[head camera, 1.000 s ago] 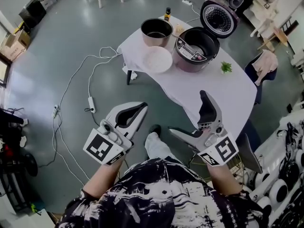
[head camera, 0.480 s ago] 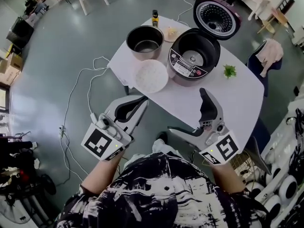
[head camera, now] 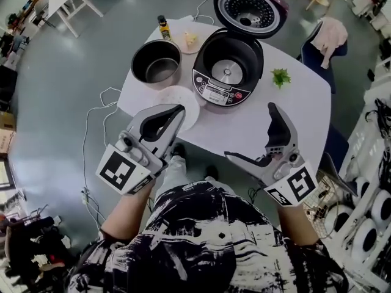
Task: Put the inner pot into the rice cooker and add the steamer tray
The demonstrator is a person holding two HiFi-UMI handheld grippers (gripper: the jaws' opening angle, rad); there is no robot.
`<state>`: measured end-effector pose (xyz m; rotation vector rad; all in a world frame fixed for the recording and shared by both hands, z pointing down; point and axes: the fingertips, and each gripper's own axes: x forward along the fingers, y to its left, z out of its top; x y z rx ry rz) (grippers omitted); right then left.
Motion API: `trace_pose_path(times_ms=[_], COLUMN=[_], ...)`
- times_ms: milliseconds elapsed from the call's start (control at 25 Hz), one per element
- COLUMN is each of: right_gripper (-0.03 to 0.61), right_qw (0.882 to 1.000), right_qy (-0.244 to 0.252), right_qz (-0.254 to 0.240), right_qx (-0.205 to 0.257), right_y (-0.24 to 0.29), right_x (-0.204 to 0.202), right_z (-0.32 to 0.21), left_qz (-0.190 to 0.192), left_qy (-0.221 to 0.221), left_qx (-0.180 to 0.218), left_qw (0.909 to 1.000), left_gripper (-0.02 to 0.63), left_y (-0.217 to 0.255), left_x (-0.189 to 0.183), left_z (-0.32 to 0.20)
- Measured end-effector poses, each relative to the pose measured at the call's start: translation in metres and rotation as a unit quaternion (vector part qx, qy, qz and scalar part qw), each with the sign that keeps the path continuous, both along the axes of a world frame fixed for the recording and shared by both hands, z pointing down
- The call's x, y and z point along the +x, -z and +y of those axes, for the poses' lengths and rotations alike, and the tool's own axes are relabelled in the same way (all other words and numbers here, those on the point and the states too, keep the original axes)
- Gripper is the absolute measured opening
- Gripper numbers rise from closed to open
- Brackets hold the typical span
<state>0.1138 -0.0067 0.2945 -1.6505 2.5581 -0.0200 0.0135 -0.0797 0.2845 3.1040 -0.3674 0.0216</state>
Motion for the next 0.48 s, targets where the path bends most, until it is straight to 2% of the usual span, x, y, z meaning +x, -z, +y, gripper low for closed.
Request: trace_pose_path(times_ms=[200, 360, 480], right_gripper=[0.554, 0.554, 0.554], right_qw=[0.997, 0.990, 0.984], right_qy=[-0.070, -0.141, -0.175], right_qz=[0.012, 0.024, 0.030], right_qx=[-0.006, -0.012, -0.015], right_y=[-0.002, 0.007, 0.008], right_x=[0.013, 0.014, 0.014], right_z=[-0.029, -0.057, -0.077], left_qz=[0.018, 0.028, 0.027], left_qy=[-0.057, -0.121, -0.154], left_qx=[-0.003, -0.009, -0.012], left_qw=[0.9982, 0.9922, 0.9876], left_gripper=[0.005, 0.005, 0.005], left_y=[-0.003, 0.002, 0.002], left_x=[0.019, 0.027, 0.027], left_z=[-0.046, -0.085, -0.110])
